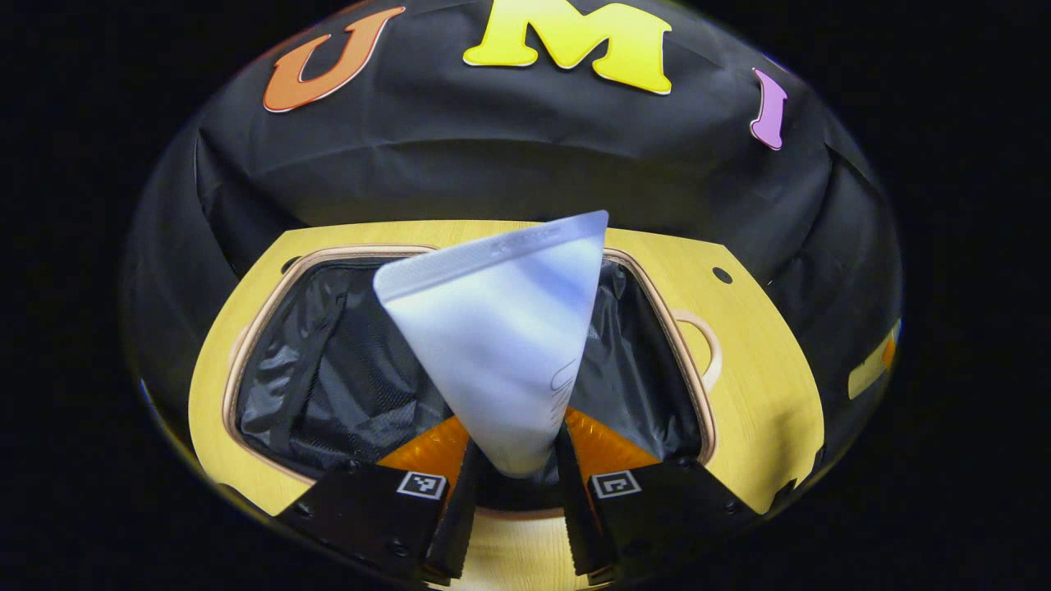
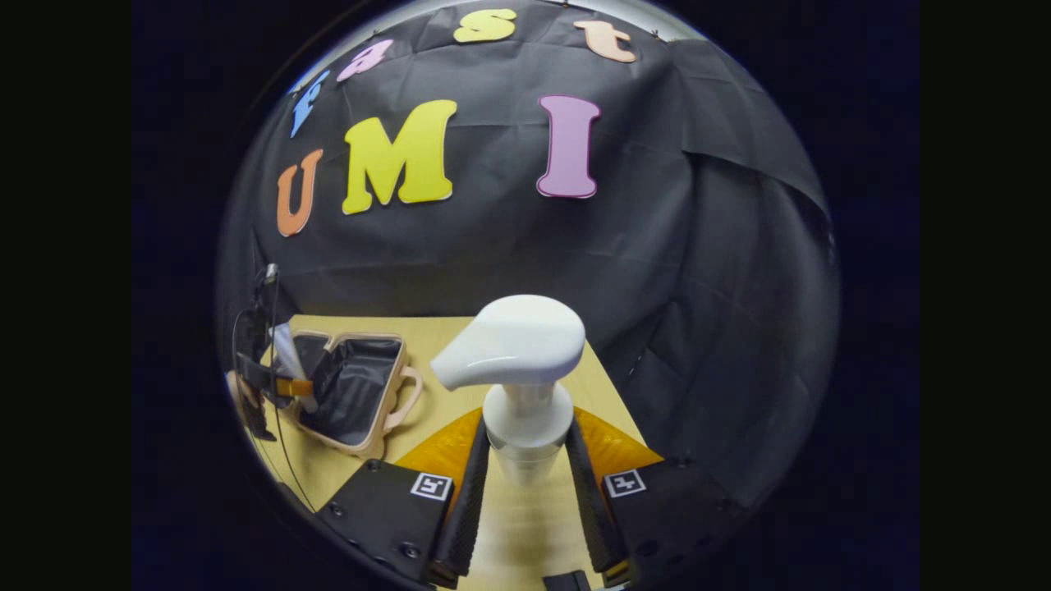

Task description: First open the suitcase, pack the skin care products into it, and then close the suitcase.

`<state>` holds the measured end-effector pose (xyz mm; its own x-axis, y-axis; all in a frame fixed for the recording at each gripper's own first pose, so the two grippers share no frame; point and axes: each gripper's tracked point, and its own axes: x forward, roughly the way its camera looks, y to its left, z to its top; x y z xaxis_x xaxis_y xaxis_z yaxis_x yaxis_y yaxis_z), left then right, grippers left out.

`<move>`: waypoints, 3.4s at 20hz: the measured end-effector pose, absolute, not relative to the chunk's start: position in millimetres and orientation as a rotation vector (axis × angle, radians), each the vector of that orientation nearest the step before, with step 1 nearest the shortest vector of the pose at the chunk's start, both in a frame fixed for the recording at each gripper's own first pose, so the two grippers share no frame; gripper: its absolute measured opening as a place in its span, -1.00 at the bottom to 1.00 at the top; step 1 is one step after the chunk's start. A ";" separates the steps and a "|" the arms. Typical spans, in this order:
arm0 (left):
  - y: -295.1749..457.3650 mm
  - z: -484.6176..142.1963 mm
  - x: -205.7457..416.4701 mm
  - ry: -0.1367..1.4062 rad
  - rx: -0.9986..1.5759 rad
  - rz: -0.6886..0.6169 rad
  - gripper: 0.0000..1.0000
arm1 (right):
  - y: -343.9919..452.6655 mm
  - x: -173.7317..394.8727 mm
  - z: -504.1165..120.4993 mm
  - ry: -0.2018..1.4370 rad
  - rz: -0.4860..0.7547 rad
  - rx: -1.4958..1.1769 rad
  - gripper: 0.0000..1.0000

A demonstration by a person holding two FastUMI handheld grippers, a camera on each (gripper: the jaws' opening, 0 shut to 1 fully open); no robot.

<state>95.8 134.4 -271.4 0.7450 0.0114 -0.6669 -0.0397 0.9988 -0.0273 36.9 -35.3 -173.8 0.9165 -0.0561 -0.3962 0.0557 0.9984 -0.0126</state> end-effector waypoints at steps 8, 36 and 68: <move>136.5 -323.6 110.6 0.974 0.073 0.028 -0.02 | -5.5 24.4 -190.4 0.454 -0.009 -0.037 0.01; 159.9 -162.1 80.3 0.441 0.099 0.062 0.90 | 225.2 124.1 -178.0 0.513 0.392 -0.084 0.00; 399.9 -58.4 -50.4 0.088 -0.088 0.407 0.92 | 307.8 177.9 -364.9 0.995 0.098 -0.020 0.02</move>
<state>-50.4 399.9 -58.4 0.9144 0.3914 -0.1034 -0.3990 0.9145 -0.0675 177.9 307.8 -364.9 0.5403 0.0733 -0.8382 -0.0919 0.9954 0.0279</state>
